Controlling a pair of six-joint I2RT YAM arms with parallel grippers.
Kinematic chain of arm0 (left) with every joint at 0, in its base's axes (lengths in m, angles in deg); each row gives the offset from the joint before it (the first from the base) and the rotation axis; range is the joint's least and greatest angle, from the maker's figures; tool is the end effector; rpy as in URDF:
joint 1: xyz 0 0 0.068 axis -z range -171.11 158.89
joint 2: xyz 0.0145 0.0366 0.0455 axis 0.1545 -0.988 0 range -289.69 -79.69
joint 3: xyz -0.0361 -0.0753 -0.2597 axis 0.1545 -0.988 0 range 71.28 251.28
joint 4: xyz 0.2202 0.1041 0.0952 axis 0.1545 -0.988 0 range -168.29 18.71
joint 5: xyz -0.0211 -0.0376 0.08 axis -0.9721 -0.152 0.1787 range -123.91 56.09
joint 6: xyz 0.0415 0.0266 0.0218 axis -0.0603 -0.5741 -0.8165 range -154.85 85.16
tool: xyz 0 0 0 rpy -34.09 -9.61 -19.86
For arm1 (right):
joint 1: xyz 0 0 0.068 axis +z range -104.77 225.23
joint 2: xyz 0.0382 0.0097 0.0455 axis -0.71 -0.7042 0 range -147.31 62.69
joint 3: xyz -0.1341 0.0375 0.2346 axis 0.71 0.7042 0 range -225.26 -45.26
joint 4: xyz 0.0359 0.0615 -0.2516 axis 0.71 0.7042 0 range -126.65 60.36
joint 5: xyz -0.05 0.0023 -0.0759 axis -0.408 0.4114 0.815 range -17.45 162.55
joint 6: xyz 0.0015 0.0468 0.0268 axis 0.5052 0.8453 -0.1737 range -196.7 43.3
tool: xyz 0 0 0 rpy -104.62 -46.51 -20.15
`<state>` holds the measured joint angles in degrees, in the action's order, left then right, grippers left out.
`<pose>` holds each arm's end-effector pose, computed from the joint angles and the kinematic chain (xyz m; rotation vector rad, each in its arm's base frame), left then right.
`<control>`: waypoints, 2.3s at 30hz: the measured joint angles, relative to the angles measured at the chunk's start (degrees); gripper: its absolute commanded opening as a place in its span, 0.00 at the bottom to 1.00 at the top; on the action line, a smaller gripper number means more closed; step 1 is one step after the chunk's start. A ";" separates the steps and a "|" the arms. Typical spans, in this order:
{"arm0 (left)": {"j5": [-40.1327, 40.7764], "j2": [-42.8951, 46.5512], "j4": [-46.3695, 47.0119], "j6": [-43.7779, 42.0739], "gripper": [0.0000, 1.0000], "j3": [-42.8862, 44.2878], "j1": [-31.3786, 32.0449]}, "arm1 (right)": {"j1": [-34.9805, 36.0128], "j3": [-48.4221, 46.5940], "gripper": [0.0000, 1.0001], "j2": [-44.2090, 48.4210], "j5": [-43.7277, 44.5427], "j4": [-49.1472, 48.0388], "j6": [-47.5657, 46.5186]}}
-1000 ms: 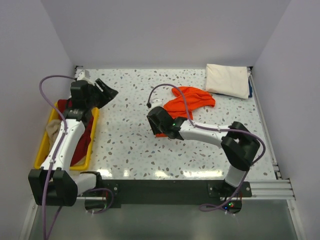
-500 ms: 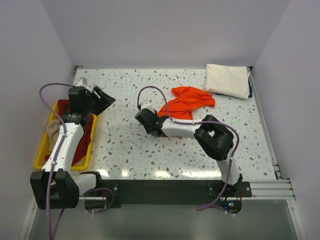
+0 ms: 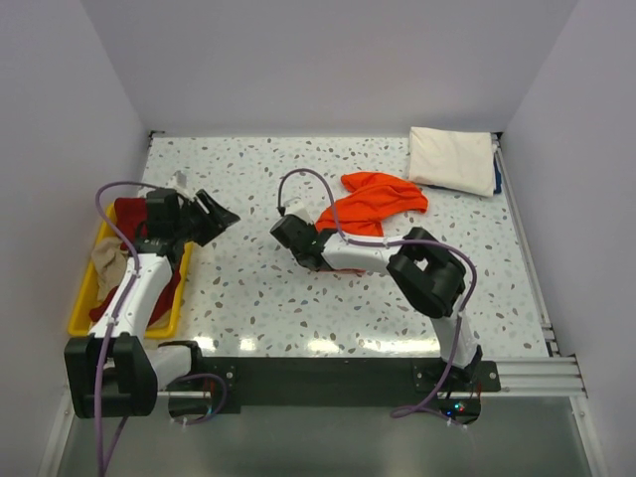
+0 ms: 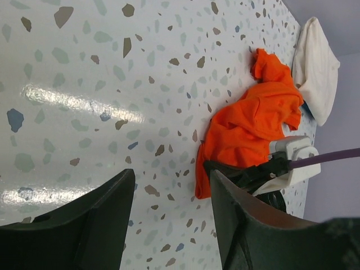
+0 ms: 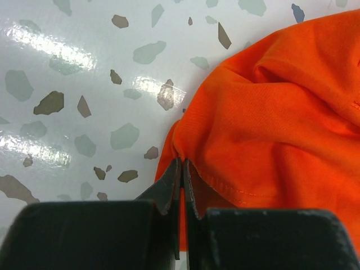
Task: Fold and stack the t-shirts
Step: Flatten the tshirt out
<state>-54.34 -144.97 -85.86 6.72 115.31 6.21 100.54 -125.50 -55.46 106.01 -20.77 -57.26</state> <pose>0.2471 -0.0008 0.2577 -0.6545 2.1604 -0.7647 0.2644 0.3475 0.1594 -0.4931 2.2578 -0.0929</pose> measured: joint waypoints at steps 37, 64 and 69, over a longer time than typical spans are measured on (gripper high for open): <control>12.70 -38.73 6.10 4.00 0.14 14.88 39.69 | -22.38 16.02 0.00 61.44 1.03 14.69 0.55; 18.91 -14.19 -9.31 -3.93 0.33 21.42 11.67 | -28.44 1.40 0.00 55.84 3.10 18.73 -2.91; 17.33 -10.75 -9.88 -4.44 0.54 16.48 11.76 | -28.55 1.99 0.00 57.77 2.97 20.41 -2.71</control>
<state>-37.00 -155.72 -95.74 2.28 131.79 17.97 72.00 -123.52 2.31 108.98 -0.35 -59.97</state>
